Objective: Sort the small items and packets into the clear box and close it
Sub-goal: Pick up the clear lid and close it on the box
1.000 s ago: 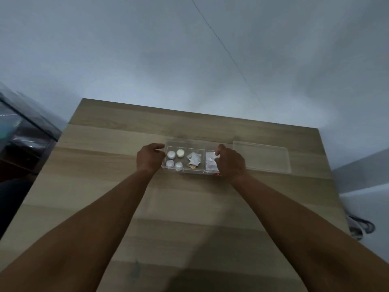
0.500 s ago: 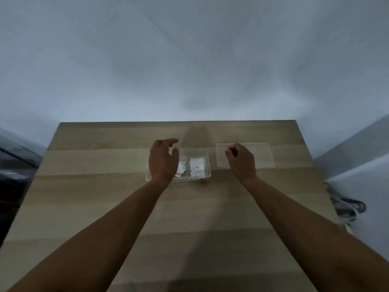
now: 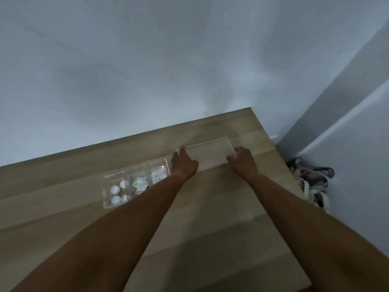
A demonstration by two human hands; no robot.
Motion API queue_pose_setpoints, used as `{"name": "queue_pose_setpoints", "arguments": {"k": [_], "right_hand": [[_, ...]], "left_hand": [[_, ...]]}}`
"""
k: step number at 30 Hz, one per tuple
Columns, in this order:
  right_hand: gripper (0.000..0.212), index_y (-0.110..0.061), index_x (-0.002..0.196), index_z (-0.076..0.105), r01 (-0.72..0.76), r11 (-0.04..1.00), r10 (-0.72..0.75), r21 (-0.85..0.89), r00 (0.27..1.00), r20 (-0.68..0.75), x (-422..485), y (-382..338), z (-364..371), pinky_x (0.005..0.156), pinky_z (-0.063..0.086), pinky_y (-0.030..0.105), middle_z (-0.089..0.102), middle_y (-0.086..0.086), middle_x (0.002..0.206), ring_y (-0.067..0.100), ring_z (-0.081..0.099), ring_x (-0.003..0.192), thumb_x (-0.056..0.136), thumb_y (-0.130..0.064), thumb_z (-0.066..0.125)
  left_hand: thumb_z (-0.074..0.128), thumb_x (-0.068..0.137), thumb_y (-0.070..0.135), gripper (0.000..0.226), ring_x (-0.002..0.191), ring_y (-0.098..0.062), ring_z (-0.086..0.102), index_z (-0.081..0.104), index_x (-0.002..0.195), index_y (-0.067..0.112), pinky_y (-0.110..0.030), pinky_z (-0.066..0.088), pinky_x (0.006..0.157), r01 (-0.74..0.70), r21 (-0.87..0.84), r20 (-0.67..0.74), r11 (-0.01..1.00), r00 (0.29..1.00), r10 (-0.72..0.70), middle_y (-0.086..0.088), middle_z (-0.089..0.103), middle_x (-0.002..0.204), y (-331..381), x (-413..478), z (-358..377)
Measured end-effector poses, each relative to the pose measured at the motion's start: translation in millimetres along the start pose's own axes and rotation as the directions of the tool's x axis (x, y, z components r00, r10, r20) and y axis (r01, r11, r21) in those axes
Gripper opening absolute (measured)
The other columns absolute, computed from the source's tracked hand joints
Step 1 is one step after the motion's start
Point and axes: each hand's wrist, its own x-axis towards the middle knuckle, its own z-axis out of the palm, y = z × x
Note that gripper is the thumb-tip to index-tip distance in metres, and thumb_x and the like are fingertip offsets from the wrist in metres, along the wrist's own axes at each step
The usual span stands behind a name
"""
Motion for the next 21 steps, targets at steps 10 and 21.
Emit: {"name": "queue_pose_setpoints", "arguments": {"k": [10,21], "right_hand": [[0.08,-0.004,0.147,0.022,0.031,0.999,-0.026,-0.031,0.989,0.148,4,10,16,0.113,0.034,0.043,0.029,0.018,0.153,0.031,0.032,0.14,0.084,-0.03,0.063],[0.012,0.001,0.086,0.062,-0.022,0.906,0.068,0.424,0.993,-0.095,-13,-30,0,0.073,0.041,0.034,0.062,0.021,0.099,0.027,0.056,0.085,0.081,-0.009,0.057]], "left_hand": [[0.055,0.087,0.014,0.08,0.14,-0.037,0.034,0.012,0.153,0.007,-0.043,0.031,0.116,0.09,-0.057,-0.029,0.994,0.995,-0.092,-0.022,0.035,0.152,-4,4,20],[0.058,0.088,0.004,0.04,0.119,-0.023,0.062,0.061,0.128,0.008,-0.039,0.045,0.109,-0.143,-0.531,-0.44,0.835,0.889,-0.127,-0.01,0.066,0.129,-10,-15,-33]]}}
